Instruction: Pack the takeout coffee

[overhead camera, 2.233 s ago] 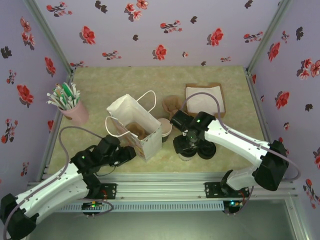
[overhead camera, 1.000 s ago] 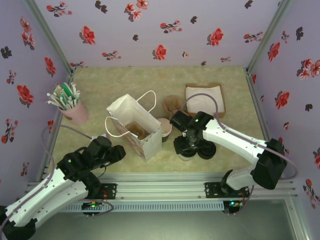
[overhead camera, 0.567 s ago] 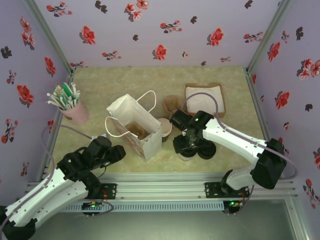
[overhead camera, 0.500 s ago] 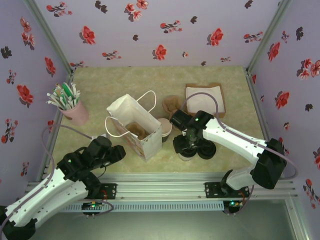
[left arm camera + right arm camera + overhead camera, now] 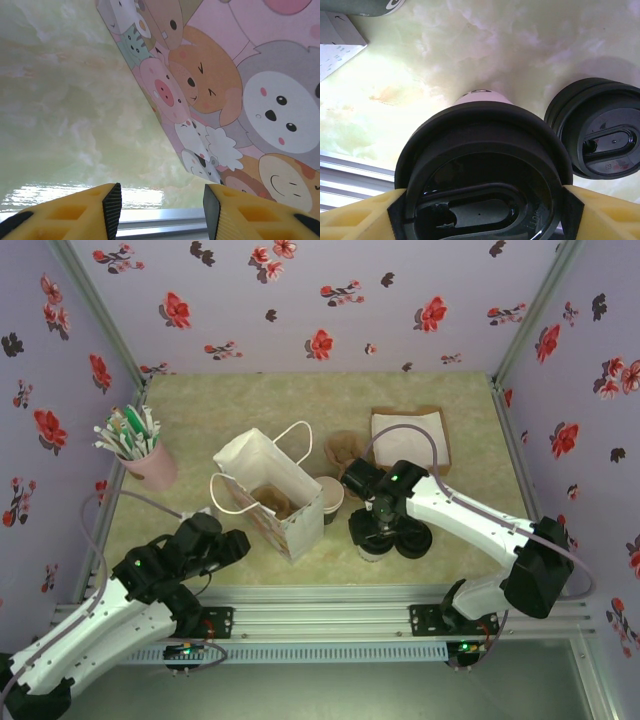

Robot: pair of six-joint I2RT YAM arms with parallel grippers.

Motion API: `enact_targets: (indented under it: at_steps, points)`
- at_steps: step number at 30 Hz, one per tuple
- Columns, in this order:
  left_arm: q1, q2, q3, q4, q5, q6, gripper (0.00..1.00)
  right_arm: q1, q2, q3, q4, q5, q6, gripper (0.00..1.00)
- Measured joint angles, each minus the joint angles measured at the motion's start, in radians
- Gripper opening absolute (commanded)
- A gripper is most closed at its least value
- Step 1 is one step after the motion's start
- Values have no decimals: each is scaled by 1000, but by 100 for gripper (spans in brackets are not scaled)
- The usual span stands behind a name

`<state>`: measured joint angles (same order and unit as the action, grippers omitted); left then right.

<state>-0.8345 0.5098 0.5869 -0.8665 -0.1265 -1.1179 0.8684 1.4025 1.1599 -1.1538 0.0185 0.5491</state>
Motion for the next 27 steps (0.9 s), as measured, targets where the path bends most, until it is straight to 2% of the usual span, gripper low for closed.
enact_targets:
  at_steps: [4, 13, 18, 24, 27]
  points:
    - [0, -26, 76, -80, -70, 22, 51, 0, -4, 2, -3, 0, 0, 71]
    - [0, -20, 399, -238, -292, 141, 56, 0, -72, 42, -63, 0, 0, 70]
    - [0, 104, 611, -305, -390, 244, 61, 0, -130, 111, -118, 0, -1, 71]
    - [17, 290, 836, -324, -470, 387, 61, 0, -177, 240, -192, -1, -7, 70]
    - [40, 362, 895, -311, -486, 449, 62, 0, -184, 317, -227, -1, -10, 70]
